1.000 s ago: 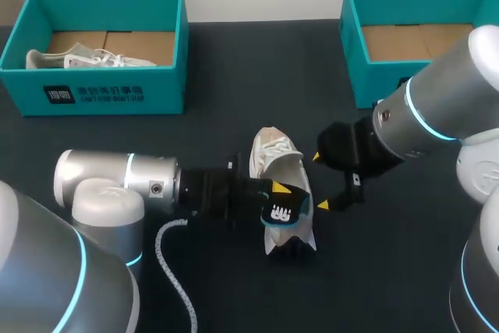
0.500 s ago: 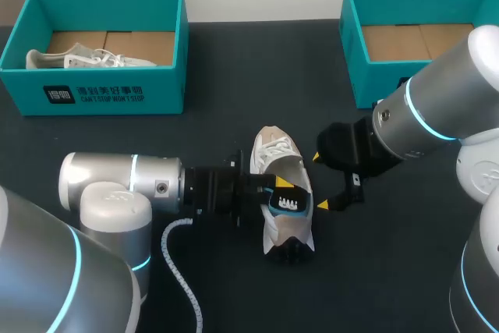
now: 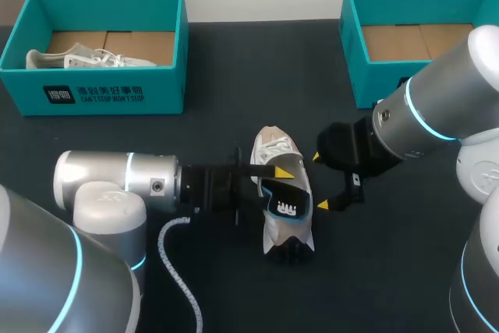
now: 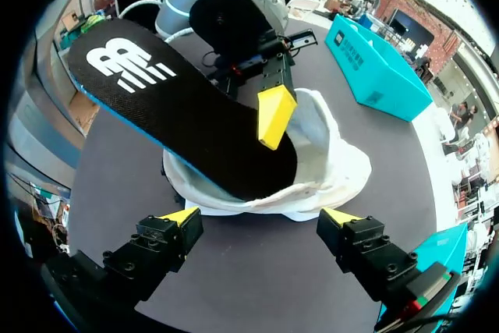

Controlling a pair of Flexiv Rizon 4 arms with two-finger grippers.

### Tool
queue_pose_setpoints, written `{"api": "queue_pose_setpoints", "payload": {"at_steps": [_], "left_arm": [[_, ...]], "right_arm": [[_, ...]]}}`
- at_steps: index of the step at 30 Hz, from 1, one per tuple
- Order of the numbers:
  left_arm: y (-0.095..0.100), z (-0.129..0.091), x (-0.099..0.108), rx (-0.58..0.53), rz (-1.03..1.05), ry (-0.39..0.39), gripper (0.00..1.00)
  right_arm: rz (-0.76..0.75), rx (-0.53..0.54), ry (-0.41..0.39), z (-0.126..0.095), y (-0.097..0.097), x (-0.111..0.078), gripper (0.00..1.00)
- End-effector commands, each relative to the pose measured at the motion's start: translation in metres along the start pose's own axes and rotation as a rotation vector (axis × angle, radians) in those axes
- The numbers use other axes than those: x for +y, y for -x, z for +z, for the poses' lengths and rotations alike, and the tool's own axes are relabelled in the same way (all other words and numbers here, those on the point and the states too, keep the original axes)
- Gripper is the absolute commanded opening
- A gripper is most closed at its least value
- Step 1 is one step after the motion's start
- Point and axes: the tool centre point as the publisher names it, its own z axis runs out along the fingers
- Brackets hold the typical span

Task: Take the shoe out of the shoebox, open the shoe tongue, remove and reinsert the insole, then place the shoe into the shoebox

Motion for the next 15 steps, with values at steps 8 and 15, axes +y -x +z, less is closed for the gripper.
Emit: {"api": "queue_pose_setpoints", "payload": {"at_steps": [8,15], "left_arm": [[-0.009,-0.025,-0.026,-0.016,-0.031,0.011,0.4],[-0.017,-0.025,-0.034,-0.03,-0.047,0.003,0.21]], "right_arm": [[0.001,-0.003,0.001,0.0,-0.001,0.0,1.0],[0.001,-0.003,0.001,0.0,-0.001,0.0,1.0]]}}
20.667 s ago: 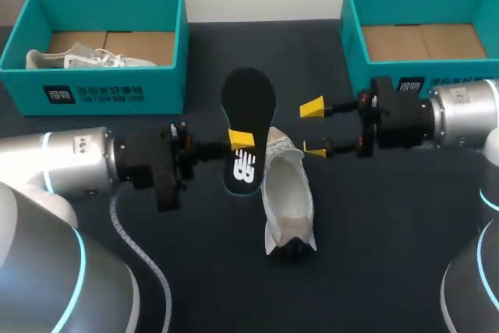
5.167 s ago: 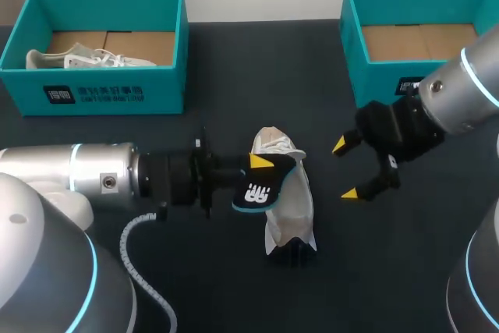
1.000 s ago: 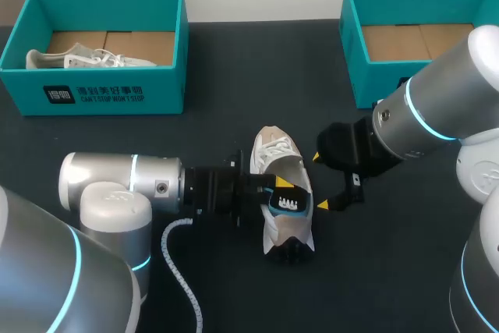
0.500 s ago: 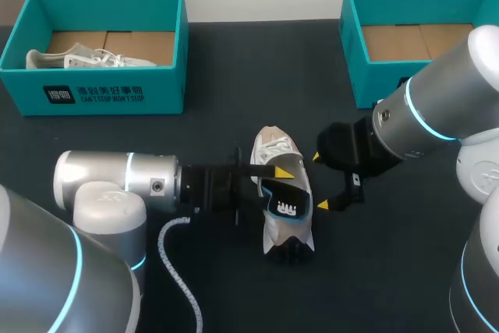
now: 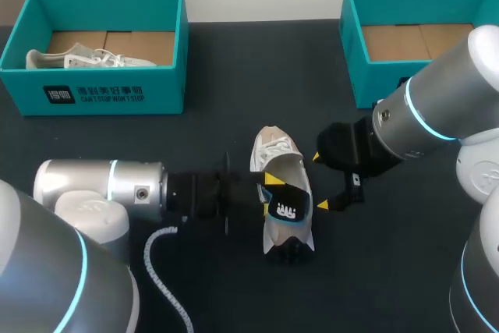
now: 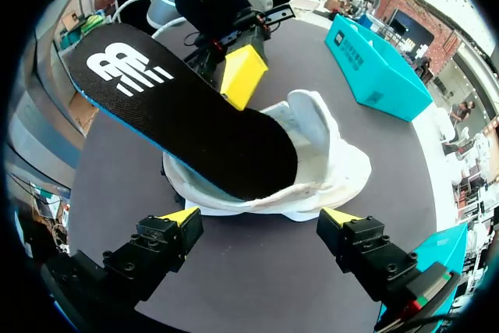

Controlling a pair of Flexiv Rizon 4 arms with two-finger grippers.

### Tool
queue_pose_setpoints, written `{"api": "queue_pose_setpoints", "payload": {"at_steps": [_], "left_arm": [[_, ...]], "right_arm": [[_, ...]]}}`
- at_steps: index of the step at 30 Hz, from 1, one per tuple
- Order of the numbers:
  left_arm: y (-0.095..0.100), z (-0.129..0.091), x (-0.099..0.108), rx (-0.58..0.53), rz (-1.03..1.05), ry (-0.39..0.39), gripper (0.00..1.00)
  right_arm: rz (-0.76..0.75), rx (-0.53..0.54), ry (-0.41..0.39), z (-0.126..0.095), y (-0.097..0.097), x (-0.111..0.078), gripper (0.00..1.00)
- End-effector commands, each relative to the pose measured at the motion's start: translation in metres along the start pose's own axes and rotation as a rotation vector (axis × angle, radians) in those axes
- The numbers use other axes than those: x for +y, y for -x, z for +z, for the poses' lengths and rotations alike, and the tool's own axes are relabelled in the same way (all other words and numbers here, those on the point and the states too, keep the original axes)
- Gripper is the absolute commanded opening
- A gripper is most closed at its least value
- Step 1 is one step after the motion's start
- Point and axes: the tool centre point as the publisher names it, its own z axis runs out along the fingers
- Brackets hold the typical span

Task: Take the shoe out of the shoebox, open the shoe tongue, remove and reinsert the insole, then place the shoe into the shoebox

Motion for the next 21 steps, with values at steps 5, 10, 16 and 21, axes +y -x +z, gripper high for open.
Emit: {"api": "queue_pose_setpoints", "payload": {"at_steps": [5,10,16,21], "left_arm": [[-0.013,0.003,0.001,-0.004,-0.003,0.009,0.0],[-0.015,0.007,0.017,-0.014,0.028,0.033,0.0],[-0.009,0.009,0.037,-0.029,0.046,0.043,0.0],[-0.006,0.011,0.052,-0.026,0.053,0.073,0.0]], "right_arm": [[0.001,-0.003,0.001,0.0,-0.002,0.0,1.0],[0.001,-0.003,0.001,0.0,-0.002,0.0,1.0],[0.001,-0.003,0.001,0.0,-0.002,0.0,1.0],[0.001,-0.003,0.001,0.0,-0.002,0.0,1.0]]}}
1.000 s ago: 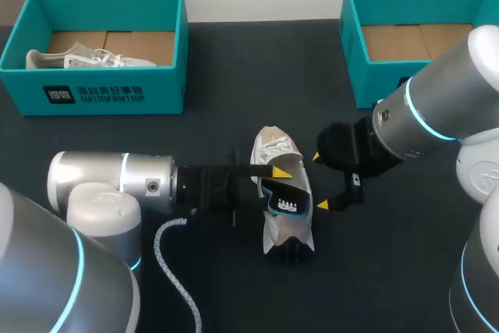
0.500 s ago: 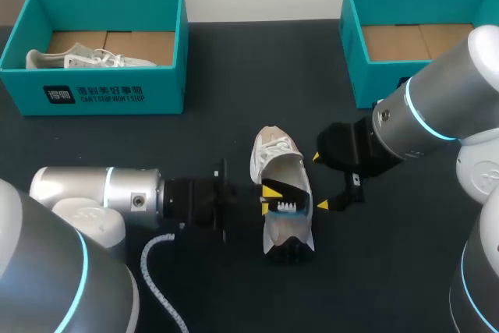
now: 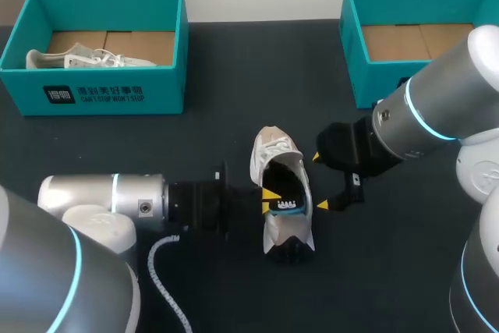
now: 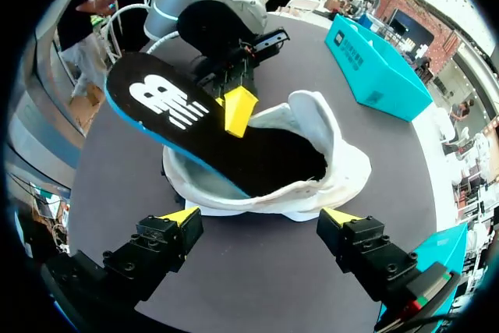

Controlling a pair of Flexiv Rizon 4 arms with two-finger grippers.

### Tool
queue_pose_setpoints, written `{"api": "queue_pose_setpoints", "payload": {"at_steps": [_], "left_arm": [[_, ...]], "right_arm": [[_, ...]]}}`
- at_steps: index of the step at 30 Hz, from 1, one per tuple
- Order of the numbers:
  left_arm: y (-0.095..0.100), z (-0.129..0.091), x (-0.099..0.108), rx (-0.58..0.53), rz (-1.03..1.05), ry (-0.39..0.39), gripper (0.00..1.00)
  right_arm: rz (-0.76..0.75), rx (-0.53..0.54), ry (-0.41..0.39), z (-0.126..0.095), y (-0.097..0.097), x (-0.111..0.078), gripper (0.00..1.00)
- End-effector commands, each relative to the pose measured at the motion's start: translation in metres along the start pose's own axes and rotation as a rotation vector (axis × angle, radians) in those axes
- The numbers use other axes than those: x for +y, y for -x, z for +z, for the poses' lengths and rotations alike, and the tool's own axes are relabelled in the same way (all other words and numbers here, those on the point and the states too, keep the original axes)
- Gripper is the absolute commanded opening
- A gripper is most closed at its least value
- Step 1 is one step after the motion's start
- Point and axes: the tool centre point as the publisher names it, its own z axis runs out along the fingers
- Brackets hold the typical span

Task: Take the shoe out of the shoebox, open the shoe tongue, remove and reinsert the insole, then place the shoe into the shoebox

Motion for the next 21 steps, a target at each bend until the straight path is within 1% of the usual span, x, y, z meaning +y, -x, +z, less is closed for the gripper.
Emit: {"api": "queue_pose_setpoints", "payload": {"at_steps": [1,3,5,8,9,10,11,12,14,19,21], "left_arm": [[0.006,0.01,0.013,-0.025,-0.043,-0.01,0.0],[0.009,0.011,0.017,-0.023,-0.023,0.023,0.0],[0.012,0.012,0.018,-0.043,-0.038,0.025,0.0],[0.012,0.012,0.016,-0.033,-0.029,0.032,0.0],[0.013,0.012,0.014,-0.029,-0.024,0.032,0.02],[0.014,0.011,0.012,-0.029,-0.022,0.031,0.12],[0.014,0.01,0.01,-0.027,-0.014,0.032,0.26],[0.015,0.009,0.008,-0.024,-0.001,0.035,0.31],[0.017,0.006,0.004,-0.033,0.001,0.034,0.38],[0.022,0.002,-0.005,-0.087,-0.016,0.026,0.37],[0.022,0.002,-0.01,-0.102,-0.021,0.021,0.35]], "right_arm": [[0.001,-0.003,0.001,0.0,-0.002,0.0,1.0],[0.001,-0.003,0.001,0.0,-0.002,0.0,1.0],[0.001,-0.003,0.001,0.0,-0.002,0.0,1.0],[0.001,-0.003,0.001,0.0,-0.002,0.0,1.0],[0.001,-0.003,0.001,0.0,-0.002,0.0,1.0],[0.001,-0.003,0.001,0.0,-0.002,0.0,1.0],[0.001,-0.003,0.001,0.0,-0.002,0.0,1.0],[0.001,-0.003,0.001,0.0,-0.002,0.0,1.0],[0.001,-0.003,0.001,0.0,-0.002,0.0,1.0],[0.001,-0.003,0.001,0.0,-0.002,0.0,1.0],[0.001,-0.003,0.001,0.0,-0.002,0.0,1.0]]}}
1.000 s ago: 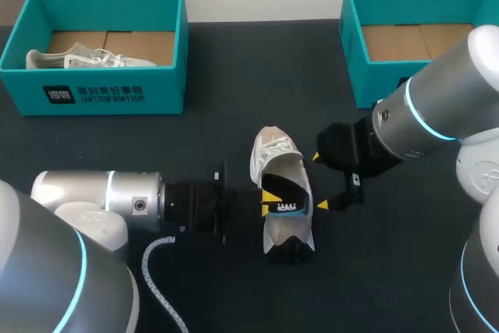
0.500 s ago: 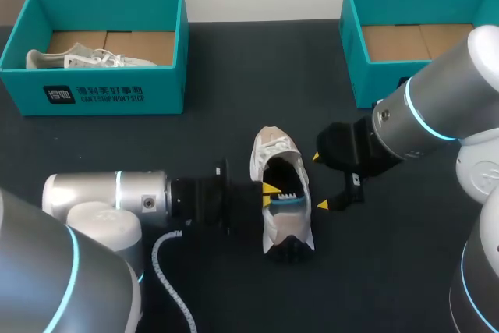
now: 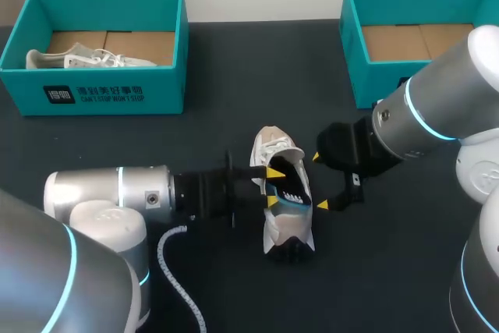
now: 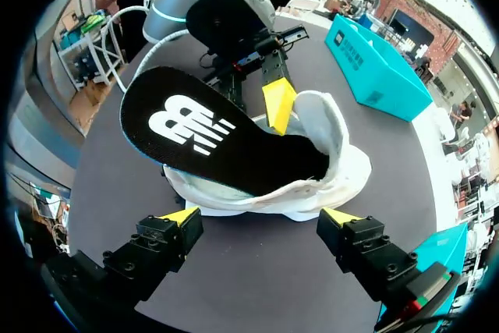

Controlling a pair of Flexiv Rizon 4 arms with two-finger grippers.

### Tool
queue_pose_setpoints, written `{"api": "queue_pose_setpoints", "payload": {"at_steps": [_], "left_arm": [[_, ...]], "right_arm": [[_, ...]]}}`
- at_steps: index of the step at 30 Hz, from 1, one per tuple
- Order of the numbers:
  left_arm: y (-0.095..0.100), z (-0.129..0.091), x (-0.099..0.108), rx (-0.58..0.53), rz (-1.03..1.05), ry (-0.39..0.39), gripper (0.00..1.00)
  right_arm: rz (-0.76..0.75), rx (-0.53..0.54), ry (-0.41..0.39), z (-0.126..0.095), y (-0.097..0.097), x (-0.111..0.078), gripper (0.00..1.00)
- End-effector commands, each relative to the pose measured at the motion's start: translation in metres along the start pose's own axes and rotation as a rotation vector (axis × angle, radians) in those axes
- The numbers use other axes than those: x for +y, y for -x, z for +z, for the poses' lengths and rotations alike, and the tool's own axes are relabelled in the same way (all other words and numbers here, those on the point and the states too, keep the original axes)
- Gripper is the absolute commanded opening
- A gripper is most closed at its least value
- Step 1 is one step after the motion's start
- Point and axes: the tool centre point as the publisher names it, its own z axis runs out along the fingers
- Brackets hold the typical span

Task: Take the shoe out of the shoebox, open the shoe tongue, remove and reinsert the insole, then place the shoe into the shoebox

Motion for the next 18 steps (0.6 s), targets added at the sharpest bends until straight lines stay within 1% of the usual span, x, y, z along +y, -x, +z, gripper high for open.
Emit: {"api": "queue_pose_setpoints", "payload": {"at_steps": [1,5,10,12,13,14,18], "left_arm": [[-0.0055,-0.005,-0.0112,-0.037,0.001,-0.001,0.34],[-0.0123,-0.0029,-0.0175,-0.011,0.005,-0.007,0.36],[-0.0141,-0.004,-0.0199,-0.012,-0.003,-0.014,0.34],[-0.0142,-0.0036,-0.0207,-0.01,-0.001,-0.017,0.25],[-0.0141,-0.003,-0.0205,-0.008,0.001,-0.018,0.05],[-0.0142,-0.0018,-0.0195,-0.005,0.002,-0.018,0.0],[-0.0151,0.0028,-0.0123,0.027,0.036,-0.008,0.0]], "right_arm": [[0.001,-0.003,0.001,0.0,-0.0016,-0.0002,1.0],[0.001,-0.003,0.001,0.0,-0.0016,-0.0002,1.0],[0.001,-0.003,0.001,0.0,-0.0016,-0.0002,1.0],[0.001,-0.003,0.001,0.0,-0.0016,-0.0002,1.0],[0.001,-0.003,0.001,0.0,-0.0016,-0.0002,1.0],[0.001,-0.003,0.001,0.0,-0.0016,-0.0002,1.0],[0.001,-0.003,0.001,0.0,-0.0016,-0.0002,1.0]]}}
